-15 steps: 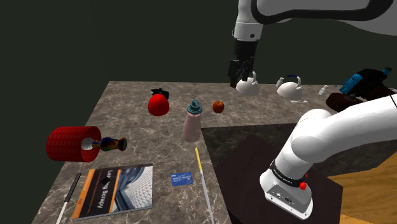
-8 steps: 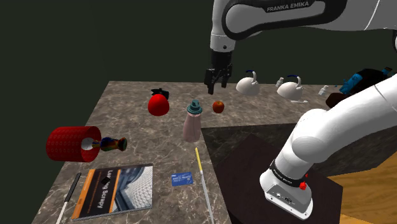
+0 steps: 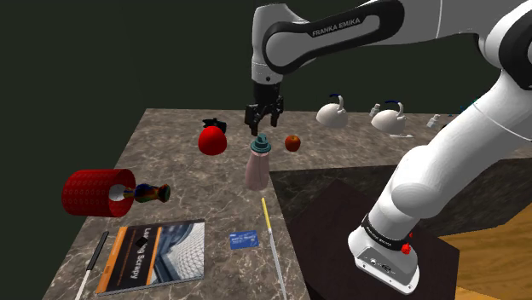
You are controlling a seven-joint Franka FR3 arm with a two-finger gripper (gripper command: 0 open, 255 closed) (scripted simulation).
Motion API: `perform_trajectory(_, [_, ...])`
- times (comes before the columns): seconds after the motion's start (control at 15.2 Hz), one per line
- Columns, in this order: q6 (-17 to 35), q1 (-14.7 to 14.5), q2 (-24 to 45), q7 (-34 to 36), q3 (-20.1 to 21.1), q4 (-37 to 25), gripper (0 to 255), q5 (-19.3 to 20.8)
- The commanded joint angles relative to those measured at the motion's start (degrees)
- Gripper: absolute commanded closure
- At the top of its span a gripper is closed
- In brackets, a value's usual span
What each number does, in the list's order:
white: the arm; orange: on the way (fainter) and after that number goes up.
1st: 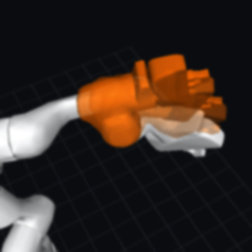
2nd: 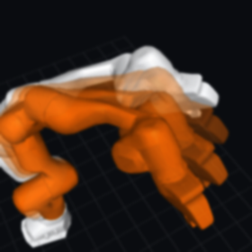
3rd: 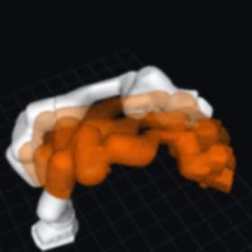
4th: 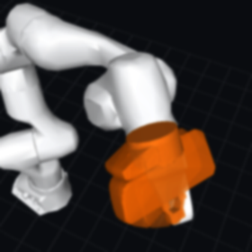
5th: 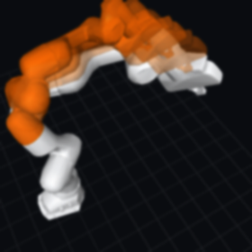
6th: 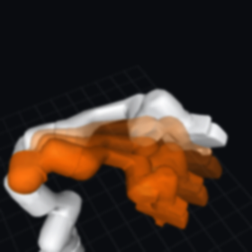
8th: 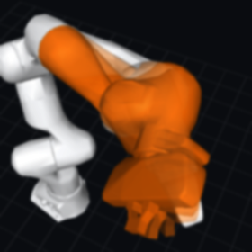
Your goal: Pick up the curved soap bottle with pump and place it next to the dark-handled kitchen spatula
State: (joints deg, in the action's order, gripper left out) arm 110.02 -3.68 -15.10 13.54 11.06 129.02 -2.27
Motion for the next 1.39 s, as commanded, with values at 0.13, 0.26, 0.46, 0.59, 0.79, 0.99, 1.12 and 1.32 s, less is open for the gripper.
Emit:
perform_trajectory(0.13, [3.19, -0.02, 1.27, 0.30, 0.23, 1.85, 0, 0.13])
perform_trajectory(0.26, [4.79, -0.03, 1.67, 0.34, 0.29, 3.05, 0, 0.17])
perform_trajectory(0.46, [6.05, -0.03, 2.03, 0.38, 0.34, 3.96, 0, 0.20])
perform_trajectory(0.59, [6.05, -0.03, 2.03, 0.38, 0.34, 3.96, 0, 0.20])
perform_trajectory(0.79, [6.05, -0.03, 2.03, 0.38, 0.34, 3.96, 0, 0.20])
perform_trajectory(0.99, [6.04, -0.03, 2.03, 0.38, 0.34, 3.95, 255, 0.20])
perform_trajectory(1.12, [6.03, -0.03, 2.03, 0.38, 0.34, 3.95, 255, 0.20])
perform_trajectory(1.32, [6.03, -0.03, 2.03, 0.38, 0.34, 3.94, 255, 0.20])
